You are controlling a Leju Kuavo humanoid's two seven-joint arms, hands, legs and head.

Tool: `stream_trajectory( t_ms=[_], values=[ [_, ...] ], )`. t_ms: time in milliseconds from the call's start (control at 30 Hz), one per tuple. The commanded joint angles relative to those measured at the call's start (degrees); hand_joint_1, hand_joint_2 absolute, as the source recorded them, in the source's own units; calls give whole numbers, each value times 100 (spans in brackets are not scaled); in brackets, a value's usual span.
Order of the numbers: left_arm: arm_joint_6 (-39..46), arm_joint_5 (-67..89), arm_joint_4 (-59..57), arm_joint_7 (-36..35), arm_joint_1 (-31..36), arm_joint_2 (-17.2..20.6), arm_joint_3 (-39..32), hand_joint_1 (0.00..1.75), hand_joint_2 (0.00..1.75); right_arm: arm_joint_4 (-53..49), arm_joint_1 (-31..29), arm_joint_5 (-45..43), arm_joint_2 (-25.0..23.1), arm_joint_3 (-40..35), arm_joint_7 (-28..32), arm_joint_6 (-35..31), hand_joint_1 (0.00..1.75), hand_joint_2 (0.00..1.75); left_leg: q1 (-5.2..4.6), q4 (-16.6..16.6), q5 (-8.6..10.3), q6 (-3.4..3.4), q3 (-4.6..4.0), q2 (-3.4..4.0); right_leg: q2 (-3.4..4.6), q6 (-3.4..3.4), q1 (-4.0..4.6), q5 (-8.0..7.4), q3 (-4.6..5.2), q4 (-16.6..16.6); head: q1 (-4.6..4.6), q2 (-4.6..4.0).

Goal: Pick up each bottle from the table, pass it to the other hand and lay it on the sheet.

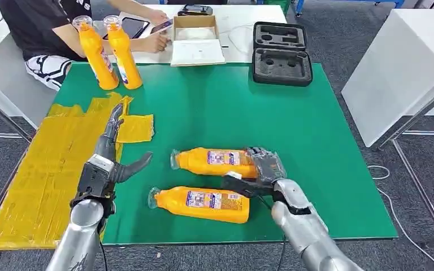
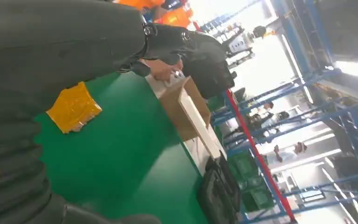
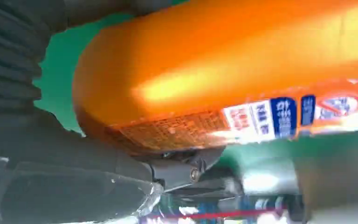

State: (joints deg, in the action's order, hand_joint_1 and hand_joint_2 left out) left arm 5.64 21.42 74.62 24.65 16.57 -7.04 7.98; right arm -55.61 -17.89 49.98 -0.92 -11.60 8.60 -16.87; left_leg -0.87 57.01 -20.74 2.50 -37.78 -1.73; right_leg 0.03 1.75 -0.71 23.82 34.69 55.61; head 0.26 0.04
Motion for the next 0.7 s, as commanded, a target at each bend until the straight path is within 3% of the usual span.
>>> stream_trajectory(
  t_ms=[33,200,700],
  values=[
    [-139,15,-254,-318,351,40,332,0,175,-1374,427,-1483,-495,779,251,221,175,175,7,2,-7,-13,7,9,-5,-7,8,6,-5,-2,0,0],
    [-310,-189,-457,-411,455,13,389,0,175,-1578,517,-1971,-505,749,436,121,175,175,3,2,-8,-14,0,18,1,-8,3,8,8,1,0,0],
    [-502,-413,-531,-470,510,32,493,0,175,-1604,533,-2055,-489,609,386,53,175,175,7,7,-19,-23,15,26,2,-12,8,17,-8,0,2,0]
  ],
)
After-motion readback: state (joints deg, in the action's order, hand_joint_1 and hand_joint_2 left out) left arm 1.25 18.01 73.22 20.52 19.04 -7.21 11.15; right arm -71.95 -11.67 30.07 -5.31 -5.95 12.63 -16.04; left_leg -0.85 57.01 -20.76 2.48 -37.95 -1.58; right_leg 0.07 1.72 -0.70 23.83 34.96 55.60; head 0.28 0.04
